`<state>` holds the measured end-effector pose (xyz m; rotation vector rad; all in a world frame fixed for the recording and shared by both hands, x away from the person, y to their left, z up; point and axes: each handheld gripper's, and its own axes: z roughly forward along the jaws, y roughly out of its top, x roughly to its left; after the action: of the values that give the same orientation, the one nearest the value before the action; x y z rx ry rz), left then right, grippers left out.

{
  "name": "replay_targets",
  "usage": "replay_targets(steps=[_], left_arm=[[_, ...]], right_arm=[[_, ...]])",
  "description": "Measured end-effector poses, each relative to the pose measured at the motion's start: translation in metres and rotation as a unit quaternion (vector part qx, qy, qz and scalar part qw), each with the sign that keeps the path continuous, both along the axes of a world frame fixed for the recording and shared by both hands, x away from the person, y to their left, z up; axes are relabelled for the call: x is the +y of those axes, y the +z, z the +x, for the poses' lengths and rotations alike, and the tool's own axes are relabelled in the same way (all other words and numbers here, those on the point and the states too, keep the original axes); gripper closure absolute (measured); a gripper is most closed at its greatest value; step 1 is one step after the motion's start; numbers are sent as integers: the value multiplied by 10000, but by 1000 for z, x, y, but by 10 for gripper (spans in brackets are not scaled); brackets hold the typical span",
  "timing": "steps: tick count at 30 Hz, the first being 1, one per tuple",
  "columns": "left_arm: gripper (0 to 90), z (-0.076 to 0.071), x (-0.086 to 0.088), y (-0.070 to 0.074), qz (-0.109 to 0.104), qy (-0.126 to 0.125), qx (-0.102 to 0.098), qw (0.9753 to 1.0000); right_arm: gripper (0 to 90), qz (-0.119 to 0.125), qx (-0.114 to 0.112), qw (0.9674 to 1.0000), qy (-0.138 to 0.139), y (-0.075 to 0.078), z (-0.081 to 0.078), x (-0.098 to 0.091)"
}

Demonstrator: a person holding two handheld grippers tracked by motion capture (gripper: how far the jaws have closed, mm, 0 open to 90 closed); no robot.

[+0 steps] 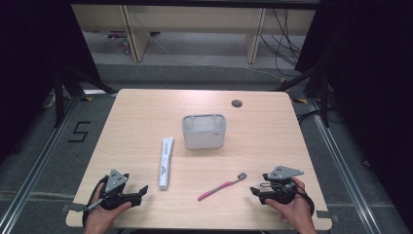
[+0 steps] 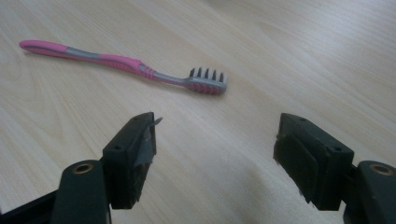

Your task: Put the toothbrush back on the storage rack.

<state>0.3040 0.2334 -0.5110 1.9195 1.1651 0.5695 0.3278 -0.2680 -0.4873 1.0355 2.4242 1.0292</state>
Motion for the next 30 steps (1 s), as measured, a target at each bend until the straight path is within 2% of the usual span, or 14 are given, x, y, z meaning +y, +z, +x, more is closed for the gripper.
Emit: replay_targets(steps=[1,7,8,9,11,18,22,23,24,25,27,28,29,30], left_arm=[[161,0,0,0,-1,-1,-4,10000],[161,0,0,0,8,1,-4,10000],[161,0,0,0,5,8,-5,10000],[161,0,0,0,-14,15,-11,10000],[161,0,0,0,-37,6,-11,10000],[160,0,0,0,-18,21,-18,10000],[160,0,1,0,1,3,-10,10000],[161,0,0,0,-30,14,-8,10000],[160,0,0,0,-30,14,-8,10000],[160,1,0,0,-31,17,-15,10000],[160,0,0,0,-26,16,-8,10000],[160,0,0,0,-37,19,-23,10000],[161,0,1,0,8,6,-8,10000],[160,0,1,0,1,27,-11,10000]], right_arm=[[298,65,128,9998,-105,0,-1,1],[298,74,88,9999,-118,1,-1,1],[299,63,17,9999,-80,1,-1,1],[299,163,208,9994,-227,1,-4,4],[299,114,15,9999,-84,2,0,2],[342,293,-17,9996,-24,8,0,9],[387,293,-38,9996,43,10,0,13],[436,324,-80,9994,85,12,0,16],[468,446,12,9990,74,13,-1,19],[498,403,-163,9989,164,14,0,19],[529,478,-126,9986,183,15,0,20],[600,574,-23,9982,163,17,-3,25],[639,568,-163,9977,324,18,-1,25],[663,541,-206,9976,373,18,-1,27]])
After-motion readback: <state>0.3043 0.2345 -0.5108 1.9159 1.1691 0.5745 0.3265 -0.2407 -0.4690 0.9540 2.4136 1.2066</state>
